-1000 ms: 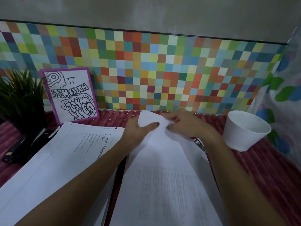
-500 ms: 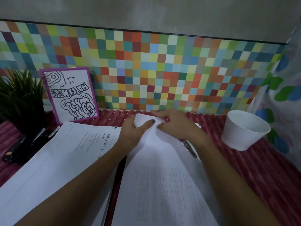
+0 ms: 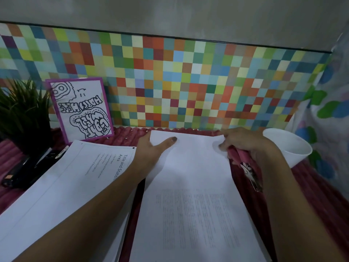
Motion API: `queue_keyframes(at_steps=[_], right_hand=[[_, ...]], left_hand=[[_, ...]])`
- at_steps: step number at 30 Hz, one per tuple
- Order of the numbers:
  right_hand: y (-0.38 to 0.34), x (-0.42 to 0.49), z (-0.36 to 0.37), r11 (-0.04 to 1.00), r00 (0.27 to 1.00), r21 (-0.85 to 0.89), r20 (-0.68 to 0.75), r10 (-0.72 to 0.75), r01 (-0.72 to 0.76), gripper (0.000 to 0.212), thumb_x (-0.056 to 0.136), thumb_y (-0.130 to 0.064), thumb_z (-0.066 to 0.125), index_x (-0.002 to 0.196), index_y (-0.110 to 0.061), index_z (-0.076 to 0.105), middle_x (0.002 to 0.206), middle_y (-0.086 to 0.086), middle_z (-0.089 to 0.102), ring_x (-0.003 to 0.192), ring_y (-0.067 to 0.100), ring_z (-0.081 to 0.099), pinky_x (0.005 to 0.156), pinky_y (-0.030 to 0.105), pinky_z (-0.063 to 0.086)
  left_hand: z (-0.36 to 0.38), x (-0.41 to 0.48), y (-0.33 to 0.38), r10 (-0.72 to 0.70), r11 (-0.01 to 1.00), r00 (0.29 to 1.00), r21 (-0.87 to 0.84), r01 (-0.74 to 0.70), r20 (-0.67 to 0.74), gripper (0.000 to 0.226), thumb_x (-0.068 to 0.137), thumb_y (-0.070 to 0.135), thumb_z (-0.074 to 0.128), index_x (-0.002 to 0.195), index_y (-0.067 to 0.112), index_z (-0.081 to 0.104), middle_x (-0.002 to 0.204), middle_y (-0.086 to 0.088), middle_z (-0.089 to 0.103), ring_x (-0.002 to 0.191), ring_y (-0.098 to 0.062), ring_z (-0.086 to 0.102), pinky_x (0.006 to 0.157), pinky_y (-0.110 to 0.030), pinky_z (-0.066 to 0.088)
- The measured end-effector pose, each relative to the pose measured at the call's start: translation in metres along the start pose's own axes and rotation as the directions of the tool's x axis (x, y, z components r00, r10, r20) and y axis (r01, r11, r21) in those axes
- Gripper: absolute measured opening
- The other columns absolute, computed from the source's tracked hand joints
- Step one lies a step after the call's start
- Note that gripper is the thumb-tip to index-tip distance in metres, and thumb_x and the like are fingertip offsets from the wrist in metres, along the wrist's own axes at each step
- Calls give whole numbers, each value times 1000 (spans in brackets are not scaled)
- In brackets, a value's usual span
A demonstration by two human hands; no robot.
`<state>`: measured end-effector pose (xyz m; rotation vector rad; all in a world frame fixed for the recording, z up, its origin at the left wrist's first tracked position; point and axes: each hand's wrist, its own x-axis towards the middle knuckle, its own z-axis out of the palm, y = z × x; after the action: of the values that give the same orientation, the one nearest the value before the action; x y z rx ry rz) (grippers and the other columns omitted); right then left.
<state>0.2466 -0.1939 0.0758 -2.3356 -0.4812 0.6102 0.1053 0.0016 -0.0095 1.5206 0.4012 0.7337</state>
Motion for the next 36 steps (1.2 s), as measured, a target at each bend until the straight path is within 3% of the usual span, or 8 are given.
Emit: queue_keyframes(at_steps=[5, 11, 14, 18, 21, 25, 31, 36], right_hand=[[1, -4, 1, 998, 1000, 57, 0, -29, 29, 56, 81, -2, 65, 126, -36, 58, 110, 4, 54, 87, 31, 65, 77, 46, 58], [-4, -9, -1, 994, 997, -82, -35, -72, 69, 45, 86, -6, 65, 126, -28, 62, 105, 9, 65, 96, 31, 62, 95, 43, 49], [-6, -12, 0, 990, 997, -123, -14, -70, 68, 42, 87, -6, 64, 125, -24, 63, 100, 5, 65, 82, 23, 62, 82, 35, 52], [-20, -15, 14, 899, 901, -370, -264, -345, 235, 48, 88, 0, 53, 133, -18, 58, 130, 7, 58, 105, 26, 55, 81, 29, 45], [-38, -22, 40, 801, 807, -422, -226, -546, 424, 48, 89, -4, 54, 133, -22, 58, 126, 4, 54, 114, 24, 52, 93, 35, 45], [-46, -22, 73, 735, 799, -423, -42, -600, 530, 38, 89, -7, 60, 124, -20, 66, 117, 0, 64, 96, 19, 61, 84, 28, 54], [-47, -21, 74, 775, 800, -386, -135, -584, 500, 20, 89, -6, 56, 89, -11, 75, 82, 4, 69, 67, 13, 59, 51, 18, 38], [-45, -19, 75, 783, 781, -372, -198, -592, 498, 50, 83, 0, 53, 45, -27, 35, 52, -4, 38, 52, 13, 42, 48, 22, 29]], left_hand=[[-3, 2, 2, -29, 999, 999, -45, 29, 17, 27, 75, 12, 79, 101, 13, 70, 95, -1, 75, 87, -17, 72, 77, -32, 58], [-4, -1, 2, -88, 978, 996, -188, 92, 29, 27, 76, 5, 77, 101, 4, 69, 99, -13, 74, 92, -31, 71, 86, -47, 56], [-4, -1, 2, -106, 970, 994, -216, 112, 40, 27, 80, 6, 74, 105, 0, 67, 101, -16, 73, 94, -33, 70, 86, -47, 56], [0, -1, 5, -64, 986, 996, -150, 72, 59, 26, 80, 10, 75, 103, 3, 68, 99, -13, 74, 91, -29, 72, 83, -45, 57], [7, -3, 7, -12, 996, 997, -90, 19, 81, 25, 79, 11, 75, 102, 3, 68, 98, -11, 74, 89, -28, 72, 81, -44, 58], [15, -2, 7, 45, 997, 996, -73, -40, 78, 27, 78, 10, 77, 103, 2, 70, 100, -14, 73, 93, -30, 70, 83, -45, 57], [14, -6, 7, 47, 995, 998, -88, -44, 41, 22, 76, 8, 78, 94, 0, 68, 93, -14, 72, 85, -27, 70, 72, -35, 58], [9, -16, 8, -1, 1000, 994, 13, -1, 105, 18, 84, 14, 71, 101, 12, 71, 91, -2, 75, 80, -16, 72, 63, -22, 55]])
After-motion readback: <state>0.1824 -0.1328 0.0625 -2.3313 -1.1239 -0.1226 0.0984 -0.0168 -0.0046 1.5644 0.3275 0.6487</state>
